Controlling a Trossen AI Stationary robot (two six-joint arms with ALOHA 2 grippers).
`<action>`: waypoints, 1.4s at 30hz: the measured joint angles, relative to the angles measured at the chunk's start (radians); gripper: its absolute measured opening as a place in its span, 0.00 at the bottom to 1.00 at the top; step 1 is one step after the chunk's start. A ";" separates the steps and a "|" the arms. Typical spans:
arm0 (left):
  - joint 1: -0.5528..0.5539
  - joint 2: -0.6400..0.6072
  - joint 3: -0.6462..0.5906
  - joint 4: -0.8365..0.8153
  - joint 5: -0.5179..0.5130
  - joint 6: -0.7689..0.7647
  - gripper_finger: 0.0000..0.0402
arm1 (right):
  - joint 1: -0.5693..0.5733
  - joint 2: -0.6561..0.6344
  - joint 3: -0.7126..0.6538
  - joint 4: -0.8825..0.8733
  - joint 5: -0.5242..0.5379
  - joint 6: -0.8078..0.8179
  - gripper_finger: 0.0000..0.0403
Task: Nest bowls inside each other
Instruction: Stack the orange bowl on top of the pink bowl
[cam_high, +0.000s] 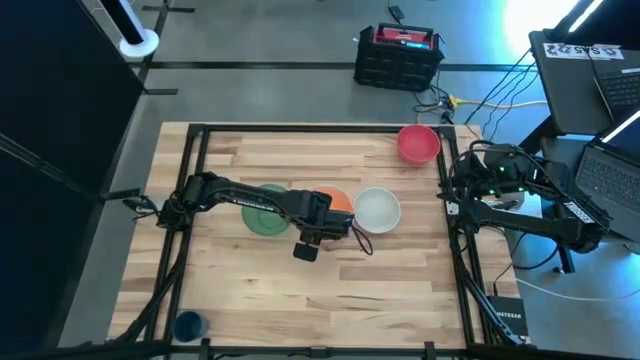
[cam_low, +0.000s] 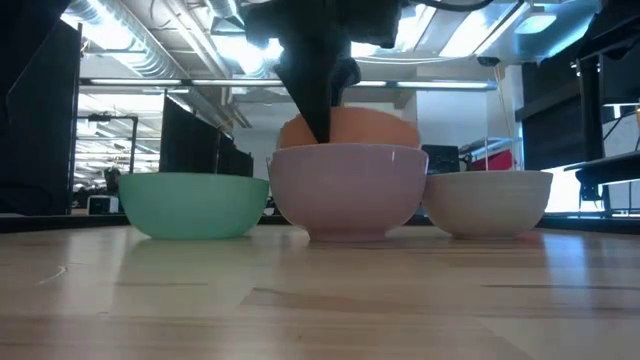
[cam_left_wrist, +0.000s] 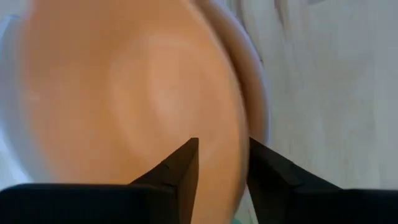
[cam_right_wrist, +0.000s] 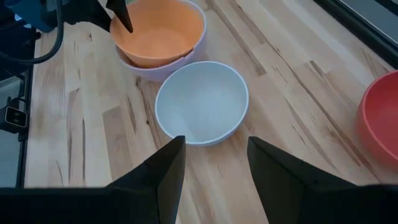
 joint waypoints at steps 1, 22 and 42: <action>0.000 0.000 0.000 0.000 0.001 0.000 0.29 | 0.000 0.000 0.000 0.000 0.000 0.000 0.39; 0.015 0.015 0.016 -0.006 -0.004 -0.036 0.47 | 0.000 0.000 0.001 0.016 -0.009 -0.003 0.39; 0.000 0.001 0.137 -0.161 -0.014 -0.115 0.47 | 0.000 0.000 0.001 0.020 -0.008 -0.025 0.39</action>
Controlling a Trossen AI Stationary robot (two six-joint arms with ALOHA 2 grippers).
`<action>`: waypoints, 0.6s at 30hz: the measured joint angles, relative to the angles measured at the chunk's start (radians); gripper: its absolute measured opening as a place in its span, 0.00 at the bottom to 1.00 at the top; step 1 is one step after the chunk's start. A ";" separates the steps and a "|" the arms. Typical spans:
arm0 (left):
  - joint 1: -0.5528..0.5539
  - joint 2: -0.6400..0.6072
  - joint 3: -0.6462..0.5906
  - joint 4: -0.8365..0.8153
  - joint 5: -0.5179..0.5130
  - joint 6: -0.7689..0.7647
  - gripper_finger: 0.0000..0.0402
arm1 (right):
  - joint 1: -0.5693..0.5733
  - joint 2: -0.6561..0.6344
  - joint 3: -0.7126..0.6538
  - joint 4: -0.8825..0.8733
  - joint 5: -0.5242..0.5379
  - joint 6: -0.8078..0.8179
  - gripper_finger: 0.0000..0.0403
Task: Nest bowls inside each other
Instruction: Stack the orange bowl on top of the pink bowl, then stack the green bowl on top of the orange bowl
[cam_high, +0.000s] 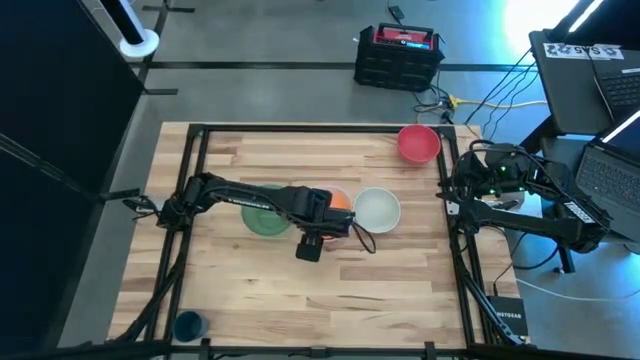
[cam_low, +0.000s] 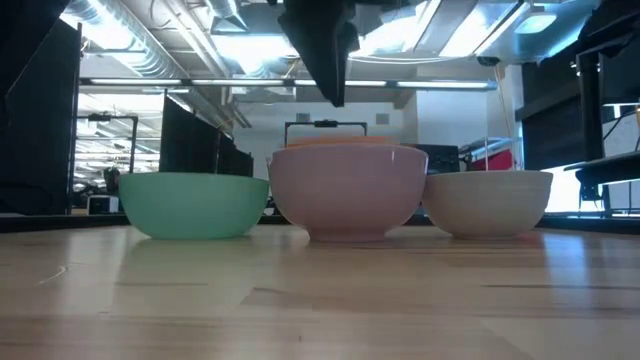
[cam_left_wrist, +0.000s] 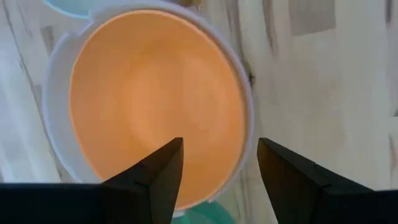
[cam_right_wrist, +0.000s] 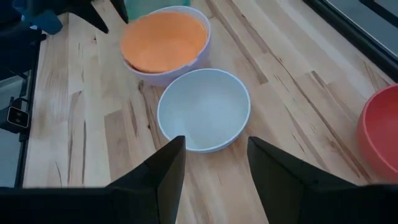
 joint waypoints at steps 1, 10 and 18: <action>0.002 -0.001 -0.001 -0.018 -0.003 -0.014 0.47 | 0.000 0.000 0.000 0.000 0.000 0.000 0.39; 0.024 -0.022 -0.025 -0.168 -0.027 -0.145 0.47 | 0.000 0.000 0.000 0.000 0.000 -0.002 0.39; -0.023 -0.314 -0.508 0.050 0.008 -0.390 0.47 | 0.000 0.000 0.000 -0.005 -0.010 -0.009 0.39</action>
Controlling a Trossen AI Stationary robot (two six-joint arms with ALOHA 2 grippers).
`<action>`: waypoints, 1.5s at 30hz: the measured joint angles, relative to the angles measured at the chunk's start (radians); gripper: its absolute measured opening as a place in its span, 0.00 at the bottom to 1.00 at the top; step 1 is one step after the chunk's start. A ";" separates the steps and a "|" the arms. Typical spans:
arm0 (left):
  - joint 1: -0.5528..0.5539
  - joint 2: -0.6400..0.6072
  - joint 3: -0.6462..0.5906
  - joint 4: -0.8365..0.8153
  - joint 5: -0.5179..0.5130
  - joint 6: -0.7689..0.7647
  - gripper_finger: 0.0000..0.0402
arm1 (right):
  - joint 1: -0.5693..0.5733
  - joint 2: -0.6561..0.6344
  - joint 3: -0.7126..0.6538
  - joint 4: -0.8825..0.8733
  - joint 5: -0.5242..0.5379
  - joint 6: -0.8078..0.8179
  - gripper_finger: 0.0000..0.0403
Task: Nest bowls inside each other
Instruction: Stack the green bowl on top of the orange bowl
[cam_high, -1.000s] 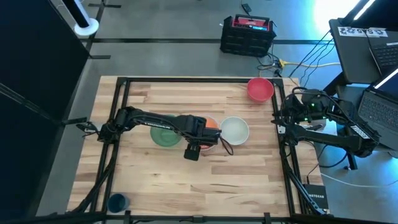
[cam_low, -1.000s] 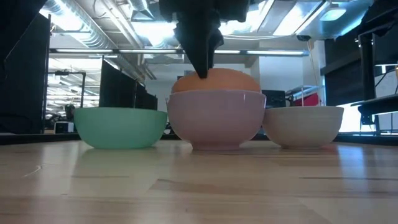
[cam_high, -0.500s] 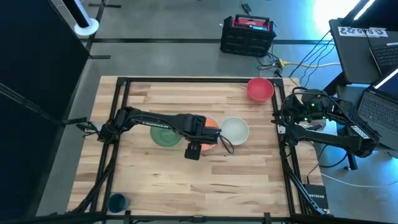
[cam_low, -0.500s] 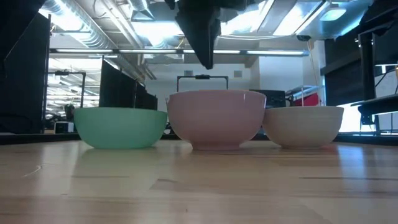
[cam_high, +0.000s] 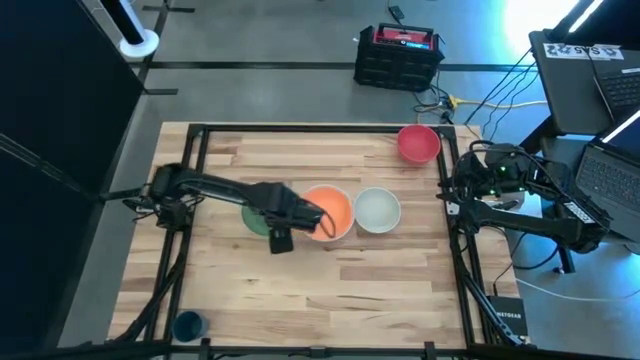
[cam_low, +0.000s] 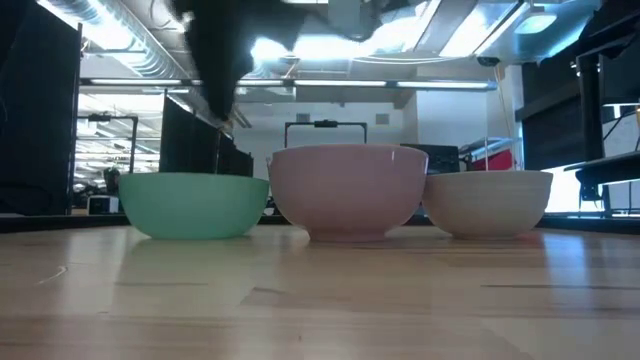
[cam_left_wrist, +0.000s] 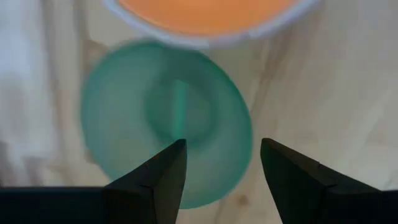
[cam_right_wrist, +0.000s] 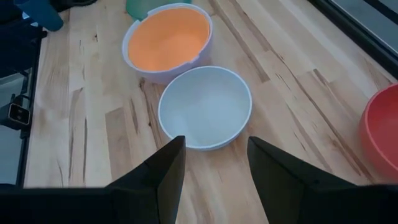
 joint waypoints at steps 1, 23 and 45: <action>-0.010 -0.036 -0.064 0.056 0.019 -0.004 0.47 | 0.000 0.000 0.000 0.002 -0.001 -0.004 0.39; 0.001 -0.196 -0.543 0.478 0.066 0.061 0.46 | 0.000 0.000 0.000 0.012 0.027 0.033 0.39; 0.024 -0.034 0.060 0.103 0.006 0.226 0.00 | 0.000 0.001 -0.001 0.003 0.047 0.024 0.39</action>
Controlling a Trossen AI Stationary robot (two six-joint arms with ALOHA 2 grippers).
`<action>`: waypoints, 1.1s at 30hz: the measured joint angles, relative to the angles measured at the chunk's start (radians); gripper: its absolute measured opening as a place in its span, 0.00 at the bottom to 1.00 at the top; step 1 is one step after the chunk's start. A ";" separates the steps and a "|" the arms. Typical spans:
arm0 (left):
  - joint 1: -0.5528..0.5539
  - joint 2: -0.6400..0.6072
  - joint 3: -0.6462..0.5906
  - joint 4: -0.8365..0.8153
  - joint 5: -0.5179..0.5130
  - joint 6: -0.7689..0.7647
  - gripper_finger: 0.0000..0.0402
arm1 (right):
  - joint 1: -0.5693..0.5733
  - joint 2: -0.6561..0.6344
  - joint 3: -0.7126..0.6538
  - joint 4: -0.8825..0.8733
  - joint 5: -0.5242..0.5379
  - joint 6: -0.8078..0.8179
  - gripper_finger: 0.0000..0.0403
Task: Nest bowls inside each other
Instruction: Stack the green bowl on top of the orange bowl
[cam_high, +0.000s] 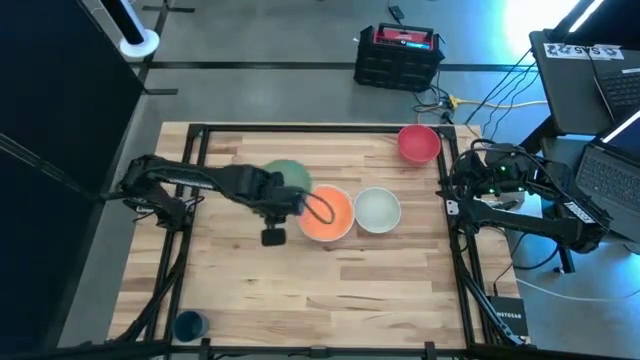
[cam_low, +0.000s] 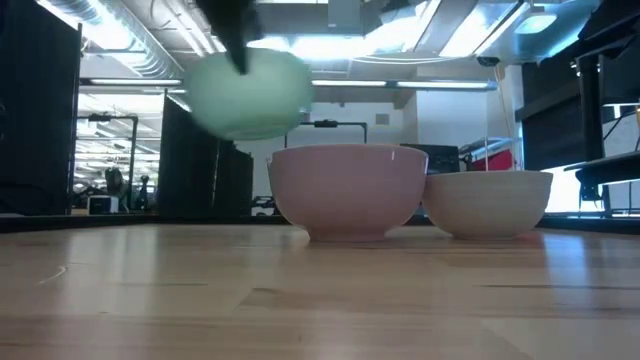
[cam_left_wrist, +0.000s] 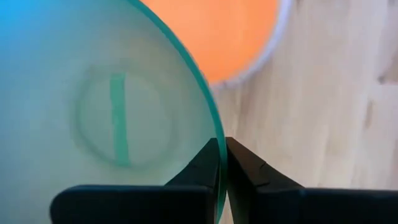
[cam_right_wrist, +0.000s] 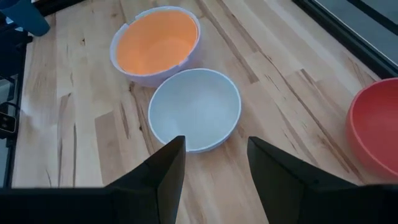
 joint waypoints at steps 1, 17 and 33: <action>0.001 0.030 0.047 -0.004 -0.006 0.015 0.00 | 0.000 0.000 0.000 0.000 0.000 -0.001 0.39; -0.033 0.356 0.398 -0.001 -0.040 0.164 0.00 | 0.000 0.000 0.000 -0.051 0.001 -0.011 0.39; -0.037 0.417 0.394 0.021 0.004 0.167 0.00 | 0.000 0.000 0.000 -0.053 -0.010 -0.037 0.39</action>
